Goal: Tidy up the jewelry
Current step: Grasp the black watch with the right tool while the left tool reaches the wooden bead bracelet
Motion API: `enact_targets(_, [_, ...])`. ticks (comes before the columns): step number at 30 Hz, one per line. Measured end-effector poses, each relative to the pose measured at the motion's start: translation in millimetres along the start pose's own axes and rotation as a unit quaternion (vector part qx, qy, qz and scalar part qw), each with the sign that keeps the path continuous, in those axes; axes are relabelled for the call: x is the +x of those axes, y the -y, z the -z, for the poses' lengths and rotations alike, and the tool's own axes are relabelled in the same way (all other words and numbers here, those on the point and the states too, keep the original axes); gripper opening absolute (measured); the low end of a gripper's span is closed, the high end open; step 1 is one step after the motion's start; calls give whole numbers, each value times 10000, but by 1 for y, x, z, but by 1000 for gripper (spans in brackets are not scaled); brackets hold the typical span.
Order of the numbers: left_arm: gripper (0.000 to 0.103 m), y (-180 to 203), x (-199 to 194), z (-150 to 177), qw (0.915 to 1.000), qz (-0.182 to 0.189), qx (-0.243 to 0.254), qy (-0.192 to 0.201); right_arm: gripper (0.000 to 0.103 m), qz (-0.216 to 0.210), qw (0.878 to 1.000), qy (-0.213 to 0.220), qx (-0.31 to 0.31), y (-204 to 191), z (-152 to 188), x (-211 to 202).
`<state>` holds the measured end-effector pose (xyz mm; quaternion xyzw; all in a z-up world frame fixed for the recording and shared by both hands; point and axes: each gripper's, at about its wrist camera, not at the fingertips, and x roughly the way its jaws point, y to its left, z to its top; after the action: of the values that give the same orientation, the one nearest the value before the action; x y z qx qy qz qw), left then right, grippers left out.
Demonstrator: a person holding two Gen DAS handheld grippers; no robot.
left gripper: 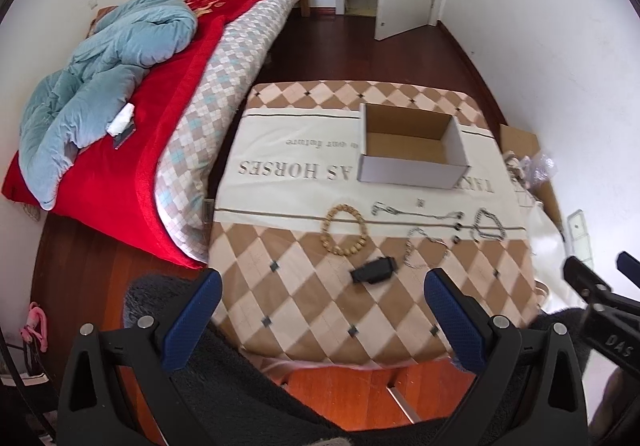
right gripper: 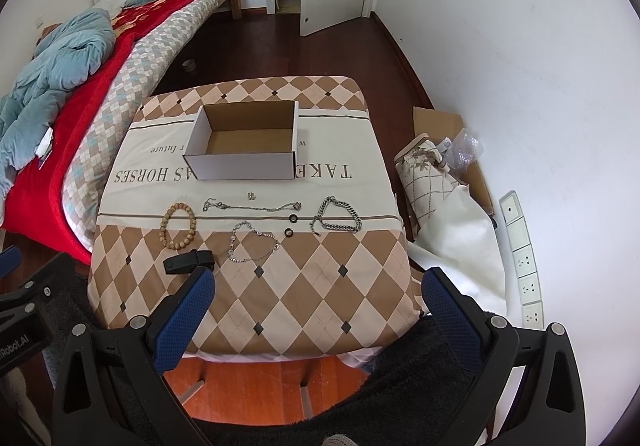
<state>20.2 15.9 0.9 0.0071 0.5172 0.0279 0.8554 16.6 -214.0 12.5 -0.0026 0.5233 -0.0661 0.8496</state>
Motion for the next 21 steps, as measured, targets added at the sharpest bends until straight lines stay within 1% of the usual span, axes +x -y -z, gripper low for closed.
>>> enact_targets(3, [103, -9, 20, -11, 9996, -277, -71, 6, 103, -23, 9999, -56, 136, 0, -8, 18])
enact_targets(4, [103, -11, 31, -16, 9992, -396, -74, -35, 103, -111, 9996, -129, 245, 3, -14, 32])
enact_targets(8, [103, -14, 72, -25, 9980, -561, 67, -284, 103, -231, 9984, -370, 353, 1, -17, 68])
enact_targets(11, [103, -12, 102, -29, 9958, -690, 270, -539, 103, -456, 9952, -739, 443, -9, -17, 104])
enact_targets(13, [103, -13, 116, -30, 9941, -823, 334, -626, 103, -806, 9885, -1112, 635, -21, -13, 135])
enact_targets(14, [103, -15, 123, -30, 9929, -916, 362, -662, 103, -927, 9854, -1235, 716, -24, -10, 144])
enact_targets(15, [103, -18, 129, -30, 9917, -1004, 379, -706, 101, -1187, 9778, -1485, 888, -32, -6, 162])
enact_targets(16, [103, -21, 133, -32, 9904, -1092, 381, -751, 100, -1348, 9721, -1634, 1004, -37, -2, 173])
enact_targets(18, [103, -28, 139, -31, 9881, -1249, 381, -808, 97, -1661, 9560, -2013, 1337, -49, 7, 198])
enact_targets(19, [103, -31, 140, -32, 9874, -1299, 376, -826, 95, -1954, 9390, -2291, 1661, -55, 14, 216])
enact_targets(20, [103, -36, 142, -31, 9864, -1362, 361, -844, 94, -2046, 9308, -2433, 1803, -60, 18, 224])
enact_targets(21, [103, -41, 143, -32, 9860, -1380, 332, -878, 93, -2189, 9182, -2624, 2002, -66, 24, 236])
